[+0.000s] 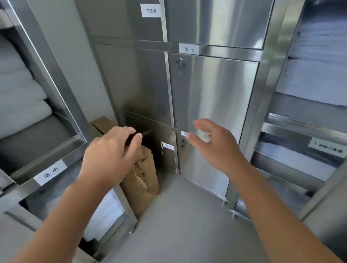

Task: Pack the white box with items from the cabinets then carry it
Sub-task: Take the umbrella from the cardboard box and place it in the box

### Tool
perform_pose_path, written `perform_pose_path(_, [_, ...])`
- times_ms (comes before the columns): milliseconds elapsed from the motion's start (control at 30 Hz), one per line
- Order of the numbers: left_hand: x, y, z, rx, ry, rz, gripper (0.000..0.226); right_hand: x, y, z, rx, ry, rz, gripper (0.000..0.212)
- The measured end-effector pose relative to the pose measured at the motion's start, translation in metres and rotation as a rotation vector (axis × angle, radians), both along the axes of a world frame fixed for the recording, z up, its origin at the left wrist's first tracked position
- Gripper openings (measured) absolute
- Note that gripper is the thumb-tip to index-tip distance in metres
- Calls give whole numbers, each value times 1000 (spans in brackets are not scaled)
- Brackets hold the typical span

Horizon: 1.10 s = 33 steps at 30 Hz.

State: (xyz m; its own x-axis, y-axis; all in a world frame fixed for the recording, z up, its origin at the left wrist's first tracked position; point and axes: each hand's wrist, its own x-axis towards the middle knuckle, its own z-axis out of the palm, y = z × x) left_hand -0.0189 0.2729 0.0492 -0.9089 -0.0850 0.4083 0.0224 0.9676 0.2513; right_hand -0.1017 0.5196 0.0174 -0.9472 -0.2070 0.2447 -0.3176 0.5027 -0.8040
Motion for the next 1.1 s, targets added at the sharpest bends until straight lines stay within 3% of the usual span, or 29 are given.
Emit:
perform_pose_path(233, [-82,-62,-28,-1,-37,118,57,-110,-80,-13,93,-15,178,54])
perform_pose_path(733, [-295,-174,-57,-17,-112,250,56,-331,-194,-35,206,-37,303,53])
perform_pose_path(1100, [-371,-203,-99,70,-228,553,46,-487,-292,-72,292,-46,664,55])
